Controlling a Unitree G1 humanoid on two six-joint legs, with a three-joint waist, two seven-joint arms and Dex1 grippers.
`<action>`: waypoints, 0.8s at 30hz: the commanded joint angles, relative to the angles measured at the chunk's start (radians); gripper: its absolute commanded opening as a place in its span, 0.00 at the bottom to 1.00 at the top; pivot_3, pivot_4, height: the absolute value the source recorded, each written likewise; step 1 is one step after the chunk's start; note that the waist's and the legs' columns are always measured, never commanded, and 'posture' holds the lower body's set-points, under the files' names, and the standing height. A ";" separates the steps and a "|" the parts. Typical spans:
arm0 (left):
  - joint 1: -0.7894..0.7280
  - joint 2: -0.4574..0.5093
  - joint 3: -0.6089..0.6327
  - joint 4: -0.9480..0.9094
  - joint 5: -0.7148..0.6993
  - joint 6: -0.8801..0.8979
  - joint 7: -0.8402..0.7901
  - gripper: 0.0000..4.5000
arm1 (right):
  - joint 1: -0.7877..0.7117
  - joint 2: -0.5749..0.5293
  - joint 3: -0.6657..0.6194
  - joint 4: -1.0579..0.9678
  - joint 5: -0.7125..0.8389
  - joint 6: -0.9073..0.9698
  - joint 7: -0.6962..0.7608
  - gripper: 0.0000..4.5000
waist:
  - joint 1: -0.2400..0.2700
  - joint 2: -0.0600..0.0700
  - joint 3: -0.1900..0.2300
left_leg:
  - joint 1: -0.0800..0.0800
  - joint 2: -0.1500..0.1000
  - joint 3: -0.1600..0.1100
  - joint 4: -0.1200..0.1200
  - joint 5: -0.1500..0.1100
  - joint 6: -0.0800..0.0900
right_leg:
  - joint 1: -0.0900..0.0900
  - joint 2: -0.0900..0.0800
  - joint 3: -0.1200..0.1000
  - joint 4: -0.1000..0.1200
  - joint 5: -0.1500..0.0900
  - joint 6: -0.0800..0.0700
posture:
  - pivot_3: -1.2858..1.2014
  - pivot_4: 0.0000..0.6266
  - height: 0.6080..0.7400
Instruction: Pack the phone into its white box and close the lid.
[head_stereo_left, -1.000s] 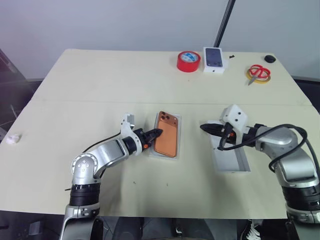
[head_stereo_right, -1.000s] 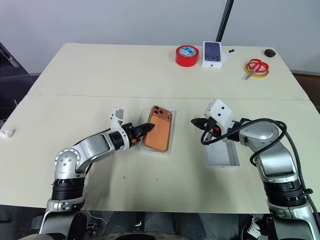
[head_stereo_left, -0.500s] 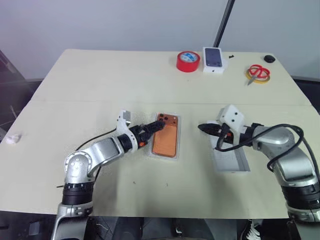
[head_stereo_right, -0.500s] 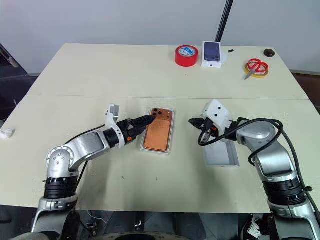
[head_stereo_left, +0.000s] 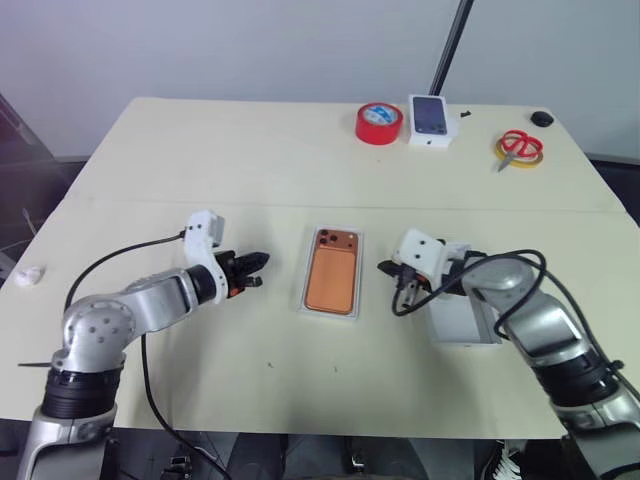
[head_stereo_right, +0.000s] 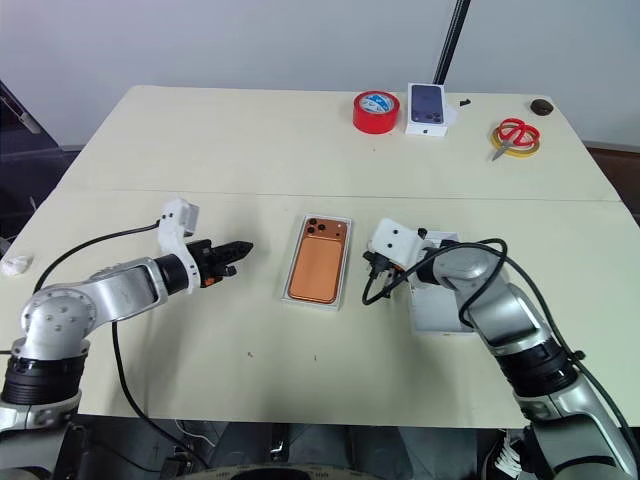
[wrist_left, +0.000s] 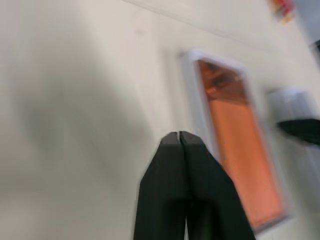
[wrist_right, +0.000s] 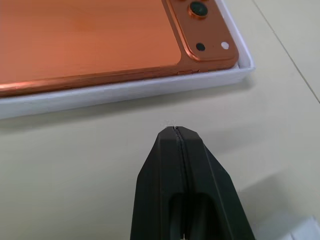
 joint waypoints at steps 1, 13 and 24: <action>-0.064 -0.029 -0.068 0.028 0.144 -0.031 -0.092 0.01 | -0.036 0.015 0.045 0.012 -0.058 -0.022 -0.021 0.00 | 0.002 0.000 0.000 | 0.000 0.000 0.000 0.000 0.000 0.000 | 0.000 0.000 0.000 0.000 0.000 0.000 | 0.52 0.24 0.94; -0.247 -0.111 -0.408 0.105 0.567 -0.066 -0.483 0.01 | -0.078 0.064 0.121 0.018 -0.121 -0.015 0.003 0.00 | -0.003 0.000 0.000 | 0.000 0.000 0.000 0.000 0.000 0.000 | -0.001 0.001 0.000 0.000 0.000 0.000 | 0.52 0.24 0.94; -0.313 -0.323 -0.459 0.163 0.648 0.009 -0.622 0.01 | 0.136 -0.163 -0.013 -0.237 -0.063 0.053 0.137 0.00 | 0.022 0.000 0.000 | -0.003 -0.003 -0.001 0.003 -0.002 0.004 | 0.001 -0.002 0.000 -0.002 0.000 0.001 | 0.52 0.24 0.94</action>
